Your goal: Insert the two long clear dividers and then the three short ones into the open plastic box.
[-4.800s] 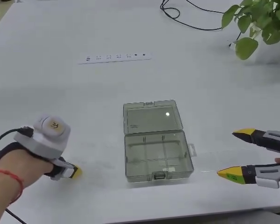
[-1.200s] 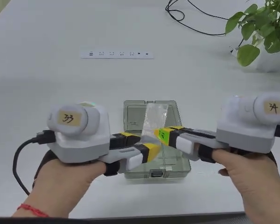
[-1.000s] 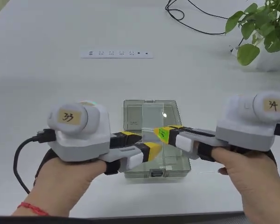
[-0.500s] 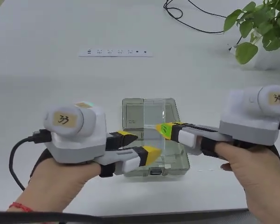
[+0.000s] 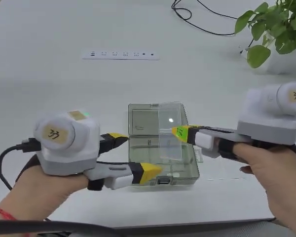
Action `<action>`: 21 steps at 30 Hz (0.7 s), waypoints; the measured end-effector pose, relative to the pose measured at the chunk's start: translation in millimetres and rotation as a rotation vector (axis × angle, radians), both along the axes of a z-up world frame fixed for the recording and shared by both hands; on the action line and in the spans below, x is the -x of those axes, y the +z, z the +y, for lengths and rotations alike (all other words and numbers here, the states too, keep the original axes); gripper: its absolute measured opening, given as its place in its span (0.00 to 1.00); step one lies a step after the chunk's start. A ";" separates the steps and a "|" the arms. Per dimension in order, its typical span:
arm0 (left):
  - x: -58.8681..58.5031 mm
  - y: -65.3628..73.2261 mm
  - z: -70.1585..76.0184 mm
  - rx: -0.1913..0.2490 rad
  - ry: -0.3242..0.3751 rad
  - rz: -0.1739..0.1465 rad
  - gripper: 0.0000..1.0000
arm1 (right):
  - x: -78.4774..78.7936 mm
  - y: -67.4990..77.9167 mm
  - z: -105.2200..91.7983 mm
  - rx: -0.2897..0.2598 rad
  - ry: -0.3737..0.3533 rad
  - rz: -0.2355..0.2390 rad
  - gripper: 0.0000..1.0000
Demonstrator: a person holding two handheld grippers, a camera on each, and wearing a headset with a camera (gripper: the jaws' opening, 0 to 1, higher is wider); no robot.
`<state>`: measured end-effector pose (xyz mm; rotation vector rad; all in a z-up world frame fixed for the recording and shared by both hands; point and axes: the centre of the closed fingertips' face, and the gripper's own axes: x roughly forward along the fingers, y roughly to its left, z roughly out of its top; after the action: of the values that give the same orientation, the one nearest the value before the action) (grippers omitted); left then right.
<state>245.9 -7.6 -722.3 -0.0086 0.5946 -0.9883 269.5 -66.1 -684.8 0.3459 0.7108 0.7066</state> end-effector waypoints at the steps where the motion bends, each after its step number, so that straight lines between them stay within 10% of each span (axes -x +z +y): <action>1: -0.3 -2.2 2.0 -0.008 -0.010 -0.004 0.75 | -0.9 -0.1 -1.3 0.004 -0.002 0.004 0.07; 14: -6.1 -12.4 18.2 -0.057 -0.063 -0.038 0.91 | -14.2 -6.1 -10.9 0.044 -0.008 0.044 0.07; 21: -9.3 -12.2 21.6 -0.057 -0.079 -0.051 0.96 | -14.0 -21.6 -23.0 0.113 -0.045 0.168 0.07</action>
<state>255.2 14.1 -734.5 0.0914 0.5794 -1.0447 283.5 -89.0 -706.4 0.3188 0.8964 0.5964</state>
